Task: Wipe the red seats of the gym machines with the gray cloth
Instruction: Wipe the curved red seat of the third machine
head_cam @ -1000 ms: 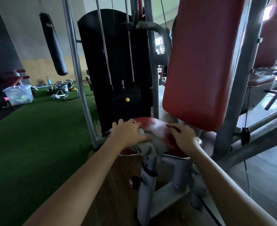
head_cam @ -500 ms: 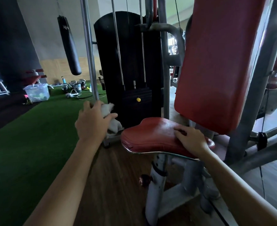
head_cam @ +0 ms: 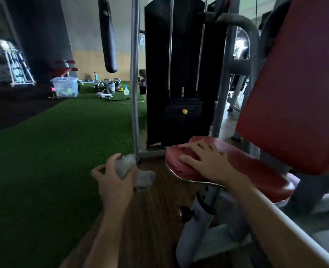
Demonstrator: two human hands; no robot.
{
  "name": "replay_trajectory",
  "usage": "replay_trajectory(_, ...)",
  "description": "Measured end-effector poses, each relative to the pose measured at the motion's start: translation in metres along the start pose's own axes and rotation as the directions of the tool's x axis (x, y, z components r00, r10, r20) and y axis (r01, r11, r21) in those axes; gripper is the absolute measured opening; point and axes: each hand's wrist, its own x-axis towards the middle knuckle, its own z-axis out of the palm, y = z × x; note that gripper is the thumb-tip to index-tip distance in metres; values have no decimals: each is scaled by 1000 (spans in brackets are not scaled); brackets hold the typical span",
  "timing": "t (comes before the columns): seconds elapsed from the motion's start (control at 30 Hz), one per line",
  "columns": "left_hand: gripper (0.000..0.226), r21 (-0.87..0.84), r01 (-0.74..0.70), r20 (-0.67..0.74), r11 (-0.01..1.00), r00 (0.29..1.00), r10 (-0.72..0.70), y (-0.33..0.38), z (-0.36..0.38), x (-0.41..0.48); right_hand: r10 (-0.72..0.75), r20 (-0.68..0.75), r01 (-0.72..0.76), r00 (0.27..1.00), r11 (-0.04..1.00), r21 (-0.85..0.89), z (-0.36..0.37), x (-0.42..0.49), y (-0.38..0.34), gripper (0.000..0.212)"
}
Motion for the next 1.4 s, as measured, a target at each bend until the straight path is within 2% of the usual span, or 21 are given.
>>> replay_trajectory(0.07, 50, -154, 66, 48, 986, 997, -59, -3, 7, 0, 0, 2, 0, 1000, 1000, 8, -2, 6, 1, 56)
replay_trajectory(0.13, 52, -277, 79, 105, 958, 993, -52, -3, 19, -7, -8, -25, 9, 1000, 1000, 17, 0, 8, 3, 51)
replay_trajectory(0.23, 57, -374, -9, 157, 928, 985, 73, 0, 45, -26, -9, -47, 12, 999, 998, 63, 3, 8, 5, 54)
replay_trajectory(0.33, 66, -576, -24, 219, 817, 958, 183, -7, 62, -36, -9, -70, 16, 997, 995, 96, 5, 8, 4, 58)
replay_trajectory(0.43, 43, -684, -76, 140, 726, 963, 232, -22, 64, -33, -22, -102, 34, 995, 993, 112, 6, 8, 5, 58)
replay_trajectory(0.53, 33, -658, -181, 57, 731, 956, 288, -23, 74, -26, -23, -116, 35, 993, 993, 110, 7, 9, 4, 58)
replay_trajectory(0.67, 37, -482, -300, 50, 823, 928, 368, -13, 87, -14, -30, -137, 43, 990, 995, 93, 7, 8, 4, 57)
replay_trajectory(0.83, 44, -557, -310, 62, 770, 910, 411, -14, 88, -21, -28, -129, 41, 991, 994, 98, 7, 8, 3, 55)
replay_trajectory(1.0, 42, -396, -473, -98, 787, 874, 476, -23, 101, -55, -37, -149, 53, 988, 993, 107, 7, 7, 2, 54)
replay_trajectory(1.07, 39, -397, -475, -127, 785, 876, 465, -23, 101, -47, -35, -153, 52, 988, 993, 110, 7, 6, 2, 54)
replay_trajectory(1.23, 29, -413, -367, -147, 834, 930, 337, -22, 97, -37, -39, -156, 56, 987, 992, 109, 8, 5, 2, 54)
replay_trajectory(1.33, 31, -353, -467, -161, 811, 884, 439, -16, 98, -58, -40, -168, 60, 985, 991, 116, 8, 5, 3, 54)
replay_trajectory(1.4, 30, -333, -483, -191, 810, 876, 443, -11, 97, -48, -42, -168, 61, 985, 992, 110, 8, 5, 2, 54)
